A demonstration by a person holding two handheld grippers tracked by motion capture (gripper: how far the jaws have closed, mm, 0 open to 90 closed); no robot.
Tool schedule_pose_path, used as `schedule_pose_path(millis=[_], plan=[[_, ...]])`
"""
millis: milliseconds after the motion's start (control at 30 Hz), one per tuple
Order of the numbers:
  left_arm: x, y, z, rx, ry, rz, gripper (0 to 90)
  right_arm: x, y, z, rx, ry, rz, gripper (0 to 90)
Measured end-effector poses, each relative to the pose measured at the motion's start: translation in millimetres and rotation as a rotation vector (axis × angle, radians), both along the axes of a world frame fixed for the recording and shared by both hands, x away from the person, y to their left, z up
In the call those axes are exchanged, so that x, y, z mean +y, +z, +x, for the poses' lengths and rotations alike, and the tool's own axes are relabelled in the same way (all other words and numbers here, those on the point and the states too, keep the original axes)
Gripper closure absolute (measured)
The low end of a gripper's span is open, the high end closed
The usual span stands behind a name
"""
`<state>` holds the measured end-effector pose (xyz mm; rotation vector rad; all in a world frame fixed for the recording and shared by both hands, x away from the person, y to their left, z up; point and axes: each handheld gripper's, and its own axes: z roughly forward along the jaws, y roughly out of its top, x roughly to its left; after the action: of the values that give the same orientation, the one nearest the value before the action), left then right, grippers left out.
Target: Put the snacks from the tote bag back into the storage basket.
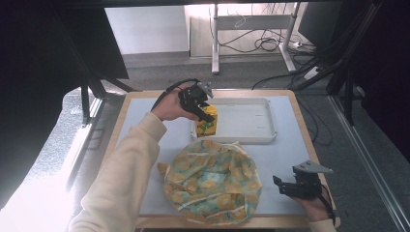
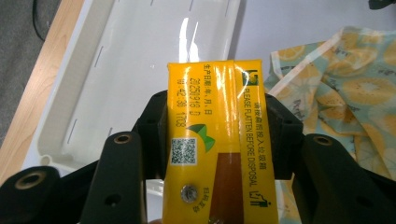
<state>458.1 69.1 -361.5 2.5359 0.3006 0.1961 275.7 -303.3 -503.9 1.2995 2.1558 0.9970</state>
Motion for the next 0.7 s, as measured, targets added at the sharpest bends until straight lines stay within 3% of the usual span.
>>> schedule_pose_path(millis=[700], plan=[[-5.7, -21.2, 24.3, 0.014, 0.005, 0.023, 52.2, -5.2, -0.2, -3.4, 0.0, -0.018, 0.002, 15.4]])
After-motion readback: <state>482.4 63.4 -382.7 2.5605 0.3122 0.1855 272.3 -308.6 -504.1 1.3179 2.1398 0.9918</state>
